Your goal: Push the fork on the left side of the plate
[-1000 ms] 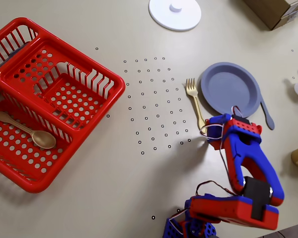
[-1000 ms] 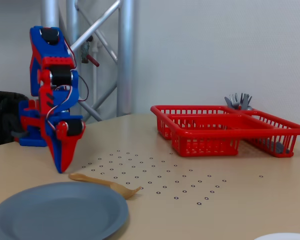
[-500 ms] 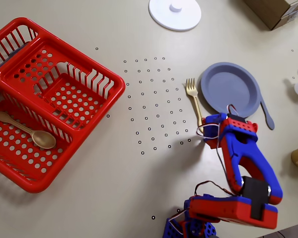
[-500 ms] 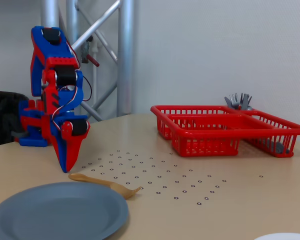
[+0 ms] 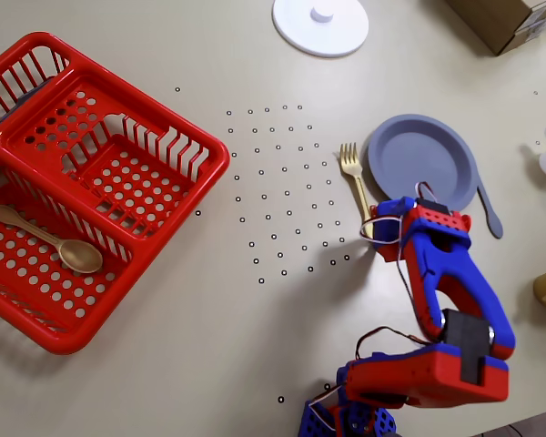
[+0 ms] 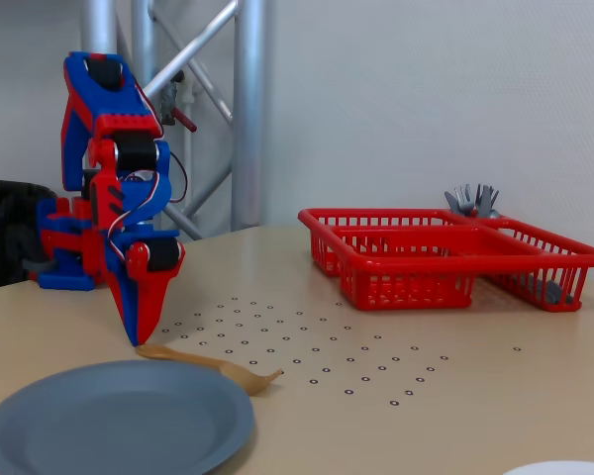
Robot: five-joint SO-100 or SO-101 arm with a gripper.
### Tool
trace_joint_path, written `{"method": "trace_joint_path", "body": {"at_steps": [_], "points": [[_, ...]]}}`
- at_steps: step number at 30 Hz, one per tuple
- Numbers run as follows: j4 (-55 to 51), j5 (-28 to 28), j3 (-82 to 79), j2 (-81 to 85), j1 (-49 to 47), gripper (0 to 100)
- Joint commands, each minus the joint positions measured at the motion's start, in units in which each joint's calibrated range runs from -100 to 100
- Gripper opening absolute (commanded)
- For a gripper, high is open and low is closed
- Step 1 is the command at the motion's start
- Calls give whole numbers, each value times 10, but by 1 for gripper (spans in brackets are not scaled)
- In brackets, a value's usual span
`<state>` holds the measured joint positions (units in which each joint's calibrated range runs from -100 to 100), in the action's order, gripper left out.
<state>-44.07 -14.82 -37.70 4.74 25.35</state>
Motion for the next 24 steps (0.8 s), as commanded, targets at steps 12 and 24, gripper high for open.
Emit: {"method": "trace_joint_path", "body": {"at_steps": [12, 24], "points": [[5, 8, 90, -30, -9, 0], [5, 9, 53, 19, -7, 0]]}}
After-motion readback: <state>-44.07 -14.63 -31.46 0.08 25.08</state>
